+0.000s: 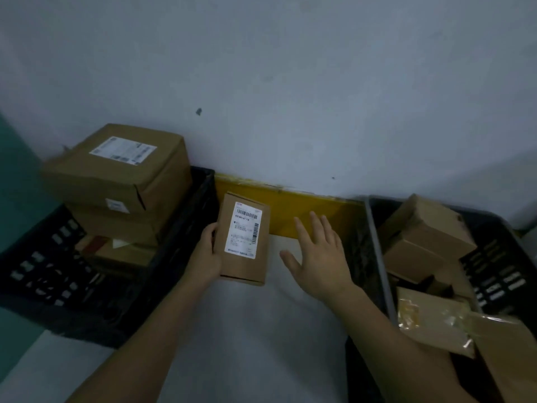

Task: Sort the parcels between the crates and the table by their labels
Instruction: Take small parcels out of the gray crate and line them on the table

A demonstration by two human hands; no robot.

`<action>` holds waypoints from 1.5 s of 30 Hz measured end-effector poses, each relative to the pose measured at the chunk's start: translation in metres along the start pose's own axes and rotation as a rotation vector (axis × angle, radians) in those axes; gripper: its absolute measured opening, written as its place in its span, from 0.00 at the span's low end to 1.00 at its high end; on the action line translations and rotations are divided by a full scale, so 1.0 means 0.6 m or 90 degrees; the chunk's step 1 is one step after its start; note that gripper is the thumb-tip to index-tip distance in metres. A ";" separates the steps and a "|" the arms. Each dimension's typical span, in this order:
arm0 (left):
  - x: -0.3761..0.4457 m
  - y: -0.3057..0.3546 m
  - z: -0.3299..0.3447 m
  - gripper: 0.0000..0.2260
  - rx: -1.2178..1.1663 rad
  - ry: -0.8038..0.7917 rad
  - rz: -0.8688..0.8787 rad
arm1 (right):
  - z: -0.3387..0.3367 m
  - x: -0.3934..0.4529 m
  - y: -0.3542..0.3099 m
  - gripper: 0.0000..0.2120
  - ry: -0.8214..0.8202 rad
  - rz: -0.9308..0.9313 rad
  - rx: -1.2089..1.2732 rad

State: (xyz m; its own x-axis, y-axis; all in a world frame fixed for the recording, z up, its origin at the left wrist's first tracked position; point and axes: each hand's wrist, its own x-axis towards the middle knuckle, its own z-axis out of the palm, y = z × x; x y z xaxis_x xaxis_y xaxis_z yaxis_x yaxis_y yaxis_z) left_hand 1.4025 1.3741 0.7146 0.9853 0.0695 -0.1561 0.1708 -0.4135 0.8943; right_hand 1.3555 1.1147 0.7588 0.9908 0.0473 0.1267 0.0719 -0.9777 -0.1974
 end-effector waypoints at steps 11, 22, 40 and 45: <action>0.127 -0.129 0.039 0.27 0.115 -0.136 -0.074 | 0.124 0.040 -0.052 0.42 -0.166 0.101 -0.059; 0.211 -0.242 0.073 0.46 0.477 -0.220 -0.098 | 0.110 0.080 0.020 0.42 -0.123 0.175 -0.116; 0.203 -0.102 0.152 0.35 0.659 -0.192 0.165 | 0.017 0.061 0.060 0.40 -0.017 0.162 -0.122; 0.174 -0.005 0.205 0.36 0.625 -0.163 0.262 | -0.074 0.032 0.140 0.35 0.191 0.174 -0.111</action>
State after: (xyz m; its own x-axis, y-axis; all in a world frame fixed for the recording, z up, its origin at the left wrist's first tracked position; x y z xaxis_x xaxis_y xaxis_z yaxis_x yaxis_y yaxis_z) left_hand 1.5048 1.2706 0.6441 0.9172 -0.3839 -0.1063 -0.3599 -0.9130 0.1922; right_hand 1.3753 1.0246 0.7880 0.8918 -0.2537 0.3745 -0.2337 -0.9673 -0.0987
